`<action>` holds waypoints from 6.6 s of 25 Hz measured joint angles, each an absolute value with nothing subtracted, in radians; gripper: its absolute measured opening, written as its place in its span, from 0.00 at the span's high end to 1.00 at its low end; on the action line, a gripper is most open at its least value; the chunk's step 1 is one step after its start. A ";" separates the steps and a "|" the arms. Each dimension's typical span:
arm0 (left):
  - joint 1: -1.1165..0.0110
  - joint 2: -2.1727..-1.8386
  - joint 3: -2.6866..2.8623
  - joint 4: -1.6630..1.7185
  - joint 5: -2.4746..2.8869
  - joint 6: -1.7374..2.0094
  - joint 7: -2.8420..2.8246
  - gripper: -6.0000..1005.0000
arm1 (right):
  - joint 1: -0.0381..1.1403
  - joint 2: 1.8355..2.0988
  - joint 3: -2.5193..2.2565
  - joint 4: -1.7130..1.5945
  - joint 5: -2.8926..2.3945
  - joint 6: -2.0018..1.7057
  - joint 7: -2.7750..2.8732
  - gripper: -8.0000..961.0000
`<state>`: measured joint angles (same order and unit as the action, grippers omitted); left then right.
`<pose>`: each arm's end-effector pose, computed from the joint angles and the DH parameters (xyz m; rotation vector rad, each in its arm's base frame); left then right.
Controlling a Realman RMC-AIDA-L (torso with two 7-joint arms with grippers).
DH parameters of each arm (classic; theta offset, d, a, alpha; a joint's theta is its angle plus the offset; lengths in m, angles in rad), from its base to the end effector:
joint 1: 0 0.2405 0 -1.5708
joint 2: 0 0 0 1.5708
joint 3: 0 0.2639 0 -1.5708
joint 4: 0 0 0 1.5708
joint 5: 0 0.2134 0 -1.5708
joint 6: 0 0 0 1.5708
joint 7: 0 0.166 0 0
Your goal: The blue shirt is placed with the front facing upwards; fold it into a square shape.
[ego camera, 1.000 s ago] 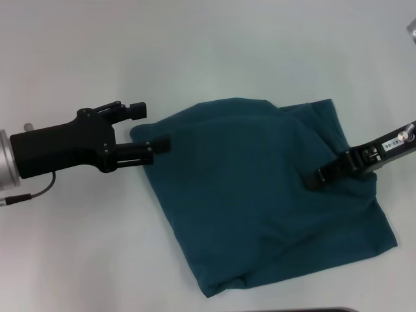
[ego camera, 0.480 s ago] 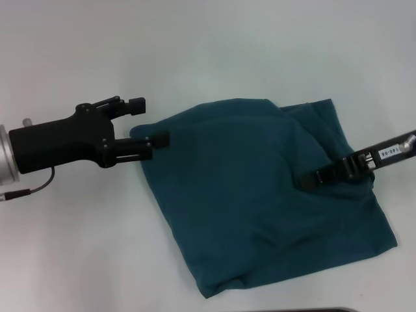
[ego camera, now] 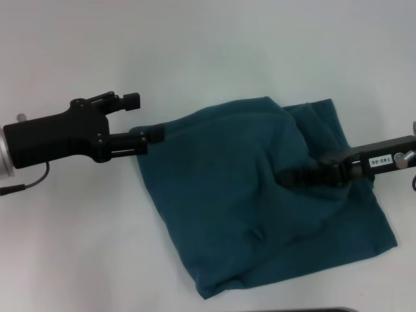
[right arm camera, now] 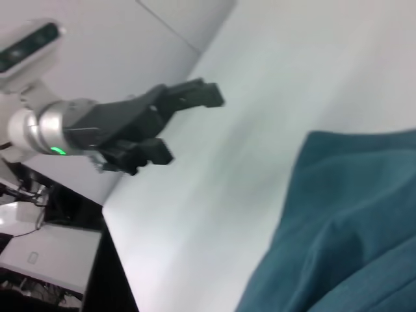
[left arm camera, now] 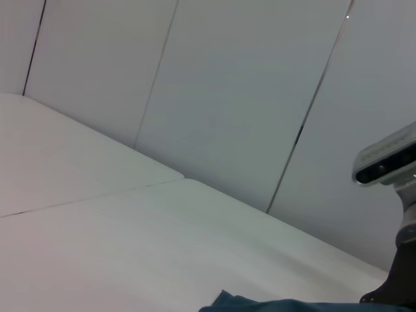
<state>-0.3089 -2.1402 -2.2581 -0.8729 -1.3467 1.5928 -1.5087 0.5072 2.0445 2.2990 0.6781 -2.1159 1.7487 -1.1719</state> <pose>-0.2596 0.3018 -0.0218 -2.6702 -0.7340 -0.8383 0.2665 0.2967 -0.0330 2.6461 -1.3539 -0.4668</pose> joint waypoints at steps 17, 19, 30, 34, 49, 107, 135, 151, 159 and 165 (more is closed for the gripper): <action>-0.318 -2.126 -2.275 -0.873 -1.345 1.589 -1.517 0.10 | 0.494 2.068 2.304 0.687 -1.981 1.814 -1.360 0.94; -0.318 -2.125 -2.286 -0.873 -1.345 1.589 -1.517 0.10 | 0.495 2.070 2.305 0.687 -1.977 1.825 -1.381 0.94; -0.320 -2.120 -2.305 -0.872 -1.345 1.595 -1.525 0.10 | 0.499 2.071 2.306 0.742 -1.949 1.859 -1.414 0.94; -0.320 -2.119 -2.313 -0.871 -1.345 1.599 -1.529 0.10 | 0.500 2.071 2.308 0.788 -1.941 1.870 -1.382 0.94; -0.319 -2.117 -2.312 -0.871 -1.345 1.599 -1.538 0.10 | 0.472 2.065 2.307 0.868 -1.898 1.919 -1.364 0.94; -0.337 -2.118 -2.312 -0.855 -1.344 1.588 -1.541 0.10 | 0.342 1.977 2.431 0.725 -2.034 1.899 -1.334 0.91; -0.331 -2.134 -2.306 -0.848 -1.344 1.580 -1.505 0.10 | 0.397 1.949 2.651 0.708 -2.218 1.693 -1.055 0.24; -0.330 -2.137 -2.301 -0.847 -1.344 1.578 -1.492 0.10 | 0.501 2.006 2.642 0.598 -2.213 1.486 -1.104 0.24; -0.330 -2.135 -2.306 -0.847 -1.334 1.577 -1.491 0.10 | 0.533 2.024 2.637 0.572 -2.216 1.416 -1.129 0.25; -0.333 -2.132 -2.308 -0.829 -1.329 1.576 -1.491 0.10 | 0.546 2.037 2.611 0.561 -2.214 1.366 -1.143 0.31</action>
<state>-0.3333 -2.1316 -2.3083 -0.8291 -1.3293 1.5756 -1.4909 0.5463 2.0368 2.6106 0.5609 -2.2140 1.3659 -1.1429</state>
